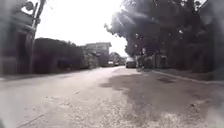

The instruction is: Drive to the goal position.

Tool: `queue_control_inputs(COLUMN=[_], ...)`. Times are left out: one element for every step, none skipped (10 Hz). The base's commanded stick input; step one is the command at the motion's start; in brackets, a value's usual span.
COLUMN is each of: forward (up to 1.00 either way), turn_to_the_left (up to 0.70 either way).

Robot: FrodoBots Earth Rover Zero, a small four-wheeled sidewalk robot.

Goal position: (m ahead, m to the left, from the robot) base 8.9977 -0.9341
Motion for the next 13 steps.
queue_control_inputs(forward=[1.00,1.00,1.00,1.00,1.00,1.00,1.00,1.00,1.00,1.00,1.00,1.00,1.00], turn_to_the_left=[-0.08,-0.21,0.00,-0.25,-0.07,0.00,0.00,0.00,0.00,0.00,0.00,0.00,0.00])
